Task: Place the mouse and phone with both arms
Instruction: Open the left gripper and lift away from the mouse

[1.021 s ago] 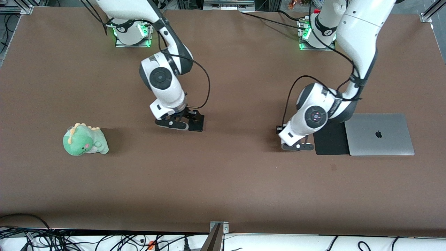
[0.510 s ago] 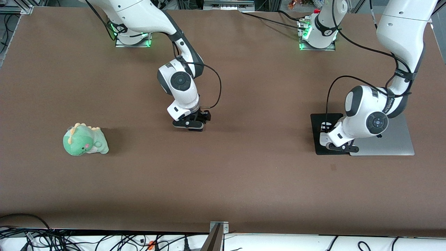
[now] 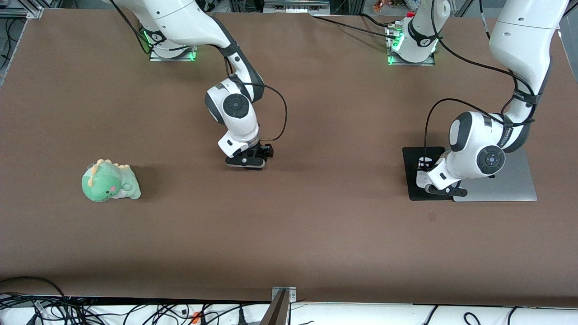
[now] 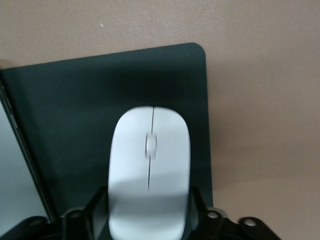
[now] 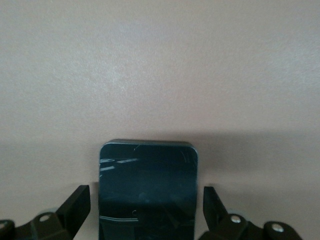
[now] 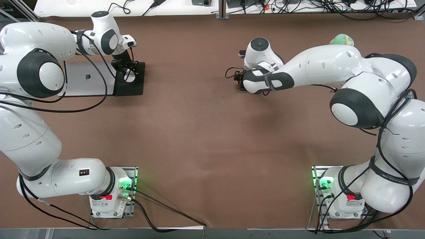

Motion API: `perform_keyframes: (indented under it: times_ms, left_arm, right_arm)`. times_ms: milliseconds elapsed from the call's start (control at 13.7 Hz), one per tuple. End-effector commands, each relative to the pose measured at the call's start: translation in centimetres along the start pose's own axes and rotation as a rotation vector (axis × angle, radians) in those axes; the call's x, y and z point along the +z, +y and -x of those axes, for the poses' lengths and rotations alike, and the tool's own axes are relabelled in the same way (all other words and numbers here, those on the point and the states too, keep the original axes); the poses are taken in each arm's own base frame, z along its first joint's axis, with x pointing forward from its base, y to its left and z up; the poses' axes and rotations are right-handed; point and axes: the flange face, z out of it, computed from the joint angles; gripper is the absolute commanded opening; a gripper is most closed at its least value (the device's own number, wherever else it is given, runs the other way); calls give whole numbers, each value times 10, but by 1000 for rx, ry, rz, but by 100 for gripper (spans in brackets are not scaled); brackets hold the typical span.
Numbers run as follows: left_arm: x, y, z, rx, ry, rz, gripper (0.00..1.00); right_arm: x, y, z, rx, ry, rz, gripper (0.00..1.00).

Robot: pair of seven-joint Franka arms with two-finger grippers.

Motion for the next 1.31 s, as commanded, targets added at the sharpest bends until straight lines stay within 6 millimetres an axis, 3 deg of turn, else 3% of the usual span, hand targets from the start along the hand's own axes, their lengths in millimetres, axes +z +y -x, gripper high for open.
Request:
perform_keyframes:
  times_ms: [0, 73, 146, 219, 292, 510, 656, 948, 1240]
  left_arm:
    - [-2, -11, -1, -2, 3, -21, 100]
    - [-12, -17, -4, -15, 17, -20, 100]
    - [-22, -17, -8, -19, 37, -22, 100]
    - [-41, -18, -9, -22, 58, -26, 100]
    - [-65, -19, -9, -30, 64, -30, 100]
    - [-153, -13, 5, -97, 121, 22, 100]
    - [-213, -4, 30, -109, 177, 11, 100]
    - [-310, 19, 94, -141, 243, -22, 100]
    - [-382, 34, 123, -126, 258, -36, 100]
  right_arm:
    - [7, -4, 6, -31, 13, 6, 100]
    - [9, -4, 7, -32, 16, 5, 100]
    - [9, -3, 6, -32, 17, 5, 90]
    - [9, -3, 6, -33, 14, 7, 67]
    - [9, -2, 5, -32, 14, 8, 51]
    - [1, -1, -1, -52, 4, 20, 16]
    - [-18, 9, -15, -96, -36, 61, 12]
    - [-59, 84, -65, -225, -94, 104, 12]
    - [-72, 197, -85, -201, -107, 39, 11]
